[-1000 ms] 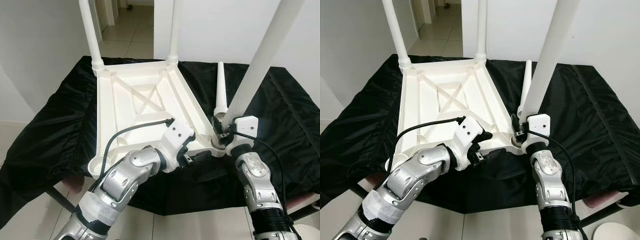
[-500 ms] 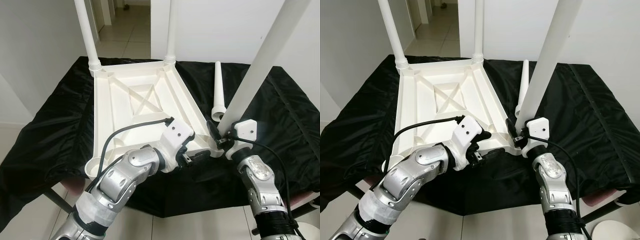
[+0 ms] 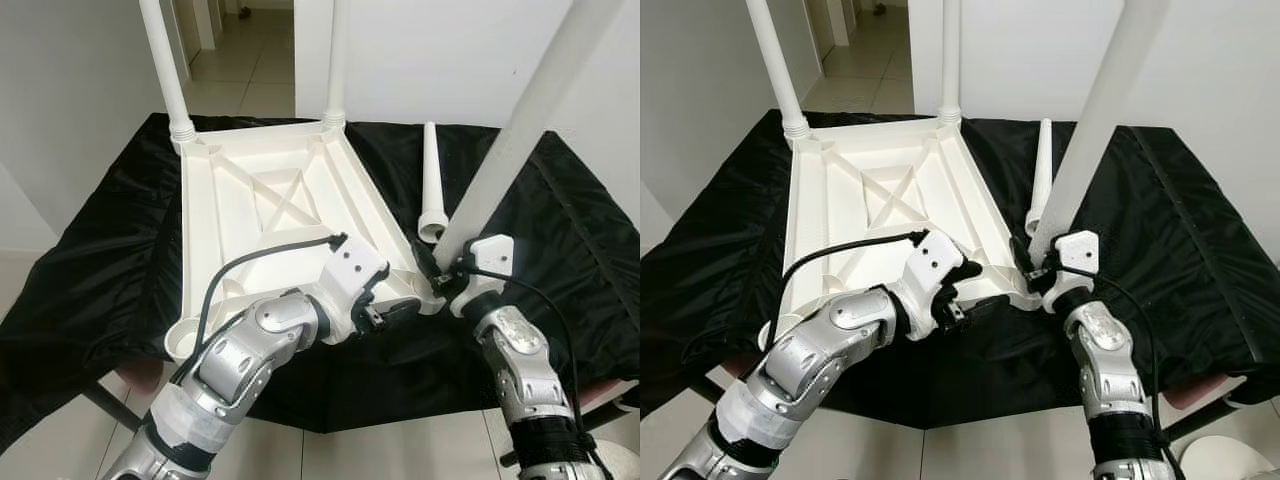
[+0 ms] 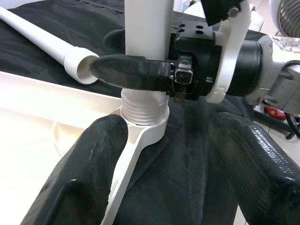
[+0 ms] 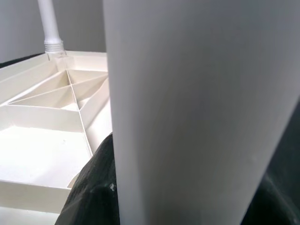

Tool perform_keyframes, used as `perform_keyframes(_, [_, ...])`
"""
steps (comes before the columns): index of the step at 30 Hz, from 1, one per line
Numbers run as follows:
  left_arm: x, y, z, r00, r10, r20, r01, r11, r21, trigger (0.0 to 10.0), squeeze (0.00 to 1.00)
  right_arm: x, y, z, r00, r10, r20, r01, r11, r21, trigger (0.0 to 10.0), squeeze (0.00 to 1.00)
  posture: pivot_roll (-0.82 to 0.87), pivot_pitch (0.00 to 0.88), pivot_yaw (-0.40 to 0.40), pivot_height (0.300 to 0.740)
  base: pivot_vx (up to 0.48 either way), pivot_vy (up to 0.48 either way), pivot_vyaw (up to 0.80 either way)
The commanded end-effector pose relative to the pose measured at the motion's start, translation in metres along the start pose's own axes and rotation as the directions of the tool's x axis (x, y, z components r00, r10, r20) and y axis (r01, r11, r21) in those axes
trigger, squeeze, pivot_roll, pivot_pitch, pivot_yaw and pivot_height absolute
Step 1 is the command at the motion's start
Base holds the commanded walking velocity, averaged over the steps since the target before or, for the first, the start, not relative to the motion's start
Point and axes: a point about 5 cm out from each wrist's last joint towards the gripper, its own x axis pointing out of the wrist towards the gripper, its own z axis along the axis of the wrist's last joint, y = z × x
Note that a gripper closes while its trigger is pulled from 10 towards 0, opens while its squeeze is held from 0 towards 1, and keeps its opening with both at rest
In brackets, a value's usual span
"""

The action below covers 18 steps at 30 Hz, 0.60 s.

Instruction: Building children table

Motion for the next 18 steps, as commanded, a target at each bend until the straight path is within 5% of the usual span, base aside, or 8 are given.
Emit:
perform_keyframes(1, [-0.0004, -0.0021, 0.0024, 1.000, -0.030, 0.001, 0.030, 1.000, 0.004, 10.0, 0.00, -0.0046, 0.0085, -0.0295, 0.988, 0.025, -0.152, -0.016, 0.998, 0.064, 10.0, 0.00, 0.01, 0.035, 0.028, 0.740, 0.000, 0.000, 0.00])
perform_keyframes(18, [-0.0003, -0.0030, 0.0048, 1.000, -0.028, 0.009, 0.027, 0.999, 0.017, 10.0, 0.00, 0.0029, 0.0119, -0.0306, 0.975, 0.023, -0.222, 0.008, 0.990, 0.137, 10.0, 0.00, 0.01, 0.021, 0.014, 0.740, 0.000, 0.000, 0.00])
